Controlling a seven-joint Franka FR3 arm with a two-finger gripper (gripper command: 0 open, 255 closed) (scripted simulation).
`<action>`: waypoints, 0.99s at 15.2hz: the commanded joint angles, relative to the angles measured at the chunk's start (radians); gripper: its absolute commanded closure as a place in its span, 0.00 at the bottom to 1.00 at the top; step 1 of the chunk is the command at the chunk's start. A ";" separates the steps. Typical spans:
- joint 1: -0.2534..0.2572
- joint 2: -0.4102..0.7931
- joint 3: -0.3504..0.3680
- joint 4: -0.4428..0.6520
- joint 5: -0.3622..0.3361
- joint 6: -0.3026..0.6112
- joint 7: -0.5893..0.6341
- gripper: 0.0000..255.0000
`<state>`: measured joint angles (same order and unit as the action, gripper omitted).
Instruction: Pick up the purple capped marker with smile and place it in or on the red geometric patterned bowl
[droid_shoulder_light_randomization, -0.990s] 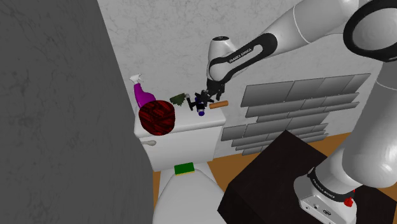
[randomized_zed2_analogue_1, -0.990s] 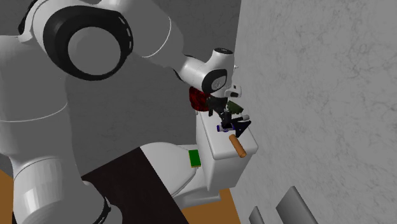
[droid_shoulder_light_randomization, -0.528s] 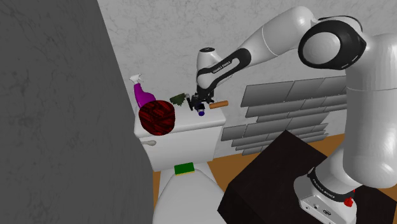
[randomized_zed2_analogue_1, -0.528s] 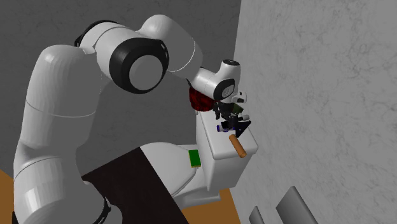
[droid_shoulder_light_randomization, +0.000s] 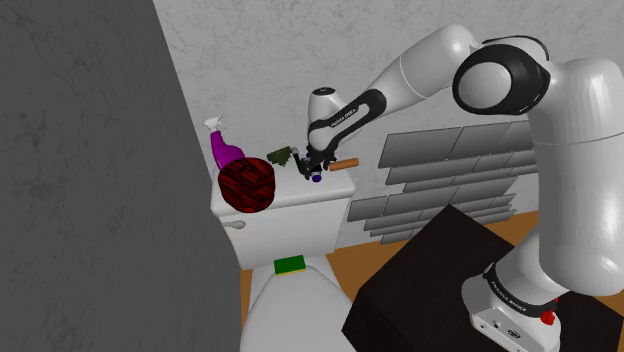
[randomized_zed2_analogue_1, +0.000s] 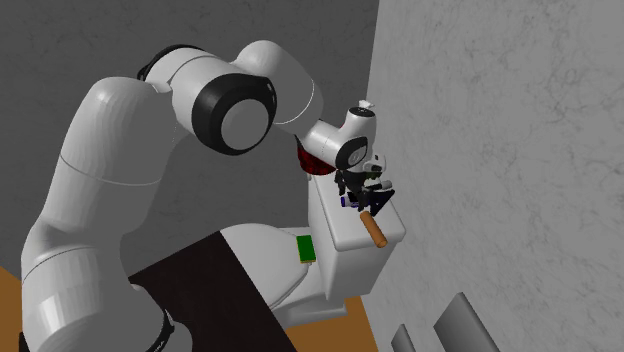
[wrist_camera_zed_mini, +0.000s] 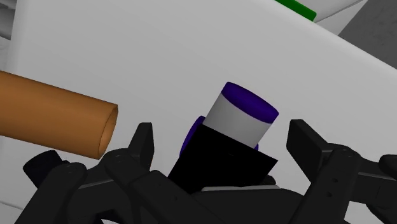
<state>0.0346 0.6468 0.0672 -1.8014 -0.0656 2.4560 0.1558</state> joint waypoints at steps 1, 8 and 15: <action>0.000 0.004 0.000 0.002 0.000 0.003 0.000 0.00; 0.000 0.004 0.000 0.002 0.000 0.003 0.000 1.00; 0.000 0.004 0.000 0.002 0.000 0.003 0.000 1.00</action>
<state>0.0348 0.6506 0.0671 -1.7996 -0.0658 2.4586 0.1558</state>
